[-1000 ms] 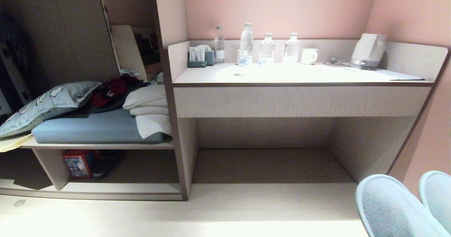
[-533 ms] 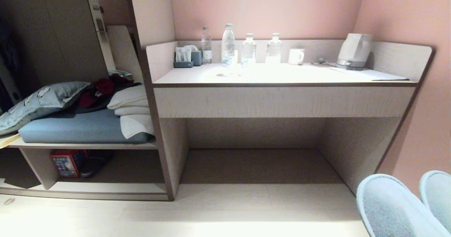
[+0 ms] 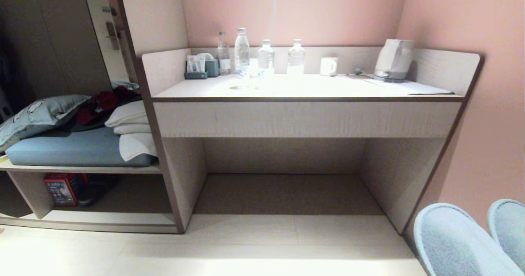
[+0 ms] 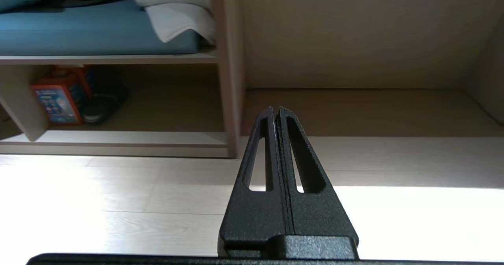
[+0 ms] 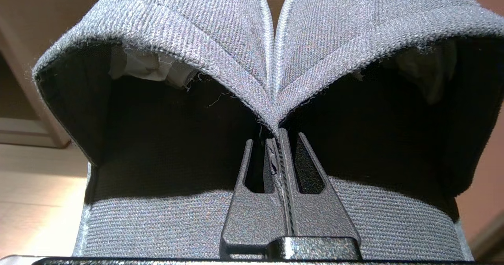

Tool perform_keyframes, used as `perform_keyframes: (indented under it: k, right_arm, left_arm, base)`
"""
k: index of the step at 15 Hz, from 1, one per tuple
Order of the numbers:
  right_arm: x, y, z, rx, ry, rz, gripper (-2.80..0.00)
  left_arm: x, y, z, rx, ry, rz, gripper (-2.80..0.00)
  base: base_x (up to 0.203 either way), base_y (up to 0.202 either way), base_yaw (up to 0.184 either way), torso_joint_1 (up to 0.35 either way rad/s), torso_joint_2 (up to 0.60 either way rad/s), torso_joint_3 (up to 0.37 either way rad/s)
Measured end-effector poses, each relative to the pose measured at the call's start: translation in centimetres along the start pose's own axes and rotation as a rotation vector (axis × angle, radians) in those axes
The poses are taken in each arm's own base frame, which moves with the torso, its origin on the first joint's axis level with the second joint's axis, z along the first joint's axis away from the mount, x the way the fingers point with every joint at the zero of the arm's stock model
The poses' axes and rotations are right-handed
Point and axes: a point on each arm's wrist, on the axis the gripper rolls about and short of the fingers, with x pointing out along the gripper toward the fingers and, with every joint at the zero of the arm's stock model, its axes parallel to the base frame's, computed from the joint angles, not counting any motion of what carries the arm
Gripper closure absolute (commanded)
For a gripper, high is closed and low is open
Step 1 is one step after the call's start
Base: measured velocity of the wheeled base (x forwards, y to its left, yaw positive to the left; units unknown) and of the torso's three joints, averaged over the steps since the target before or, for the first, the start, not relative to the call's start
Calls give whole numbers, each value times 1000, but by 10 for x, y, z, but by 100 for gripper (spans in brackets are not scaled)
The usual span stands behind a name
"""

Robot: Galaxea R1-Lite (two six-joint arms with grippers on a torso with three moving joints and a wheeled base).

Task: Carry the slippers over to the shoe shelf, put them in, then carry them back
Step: Place the slippers on the floor

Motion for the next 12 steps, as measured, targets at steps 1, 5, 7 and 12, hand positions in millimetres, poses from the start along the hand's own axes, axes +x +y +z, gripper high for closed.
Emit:
perform_keyframes:
  k: [1,5,7,12]
  right_arm:
    - [0,0,0,0,0,0,0]
    - [0,0,0,0,0,0,0]
    - [0,0,0,0,0,0,0]
    - [0,0,0,0,0,0,0]
  left_arm:
    - [0,0,0,1,0,0,0]
    - [0,0,0,4,1,-1,0]
    - [0,0,0,4,0,-1,0]
    - [0,0,0,4,0,0,0]
  base:
    - [0,-124,8,2,2,2]
    - [0,-15,-1,2,1,1]
    - [0,0,0,0,0,0]
    - [0,0,0,1,1,-54]
